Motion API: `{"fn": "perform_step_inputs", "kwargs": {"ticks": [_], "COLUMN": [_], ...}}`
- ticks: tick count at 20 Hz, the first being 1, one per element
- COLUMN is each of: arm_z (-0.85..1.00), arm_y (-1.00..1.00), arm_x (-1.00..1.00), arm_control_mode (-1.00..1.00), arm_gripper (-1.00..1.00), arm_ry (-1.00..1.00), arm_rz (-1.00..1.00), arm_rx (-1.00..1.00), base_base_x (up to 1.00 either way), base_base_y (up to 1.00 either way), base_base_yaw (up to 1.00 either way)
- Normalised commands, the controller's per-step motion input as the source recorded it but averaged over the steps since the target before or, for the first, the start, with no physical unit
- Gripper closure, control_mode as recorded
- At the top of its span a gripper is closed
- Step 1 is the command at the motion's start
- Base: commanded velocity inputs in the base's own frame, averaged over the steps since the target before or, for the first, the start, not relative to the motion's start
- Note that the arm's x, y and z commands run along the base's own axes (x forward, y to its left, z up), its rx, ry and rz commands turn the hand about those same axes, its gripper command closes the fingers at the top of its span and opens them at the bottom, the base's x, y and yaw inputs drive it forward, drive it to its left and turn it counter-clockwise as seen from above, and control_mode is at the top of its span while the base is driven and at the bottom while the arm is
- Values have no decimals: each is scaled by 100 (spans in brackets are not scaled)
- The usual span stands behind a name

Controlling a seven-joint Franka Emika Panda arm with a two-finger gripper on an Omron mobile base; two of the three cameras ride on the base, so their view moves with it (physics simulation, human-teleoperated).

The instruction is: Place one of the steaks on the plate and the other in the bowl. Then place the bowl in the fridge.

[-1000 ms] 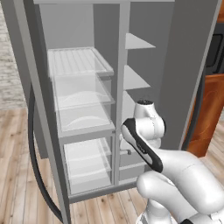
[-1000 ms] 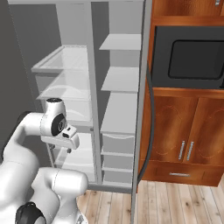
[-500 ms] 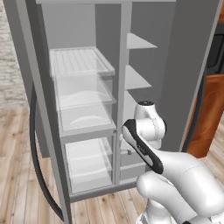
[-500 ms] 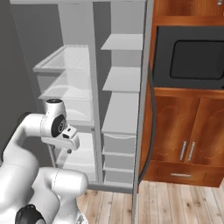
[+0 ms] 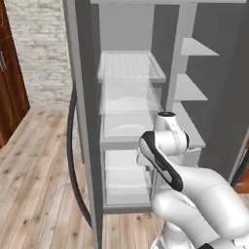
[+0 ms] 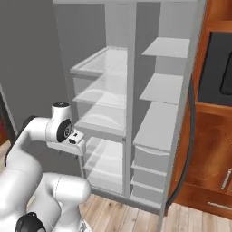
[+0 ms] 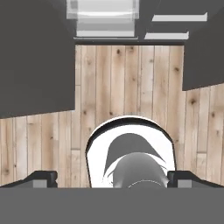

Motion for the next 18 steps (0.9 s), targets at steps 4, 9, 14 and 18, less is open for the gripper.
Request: {"fn": "perform_step_inputs", "kwargs": {"ticks": [4,9,14,18], "arm_z": [0,0,0,0], "arm_y": [0,0,0,0], "arm_x": [0,0,0,0], "arm_control_mode": [100,100,100,100], "arm_gripper": [-100,-100,-100,-100], "arm_ry": [0,0,0,0], "arm_rz": [0,0,0,0], "arm_rx": [0,0,0,0], "base_base_x": [-70,-95,-100,-100], "base_base_y": [-2,1,-3,-6], "base_base_yaw": [68,58,57,72]}}
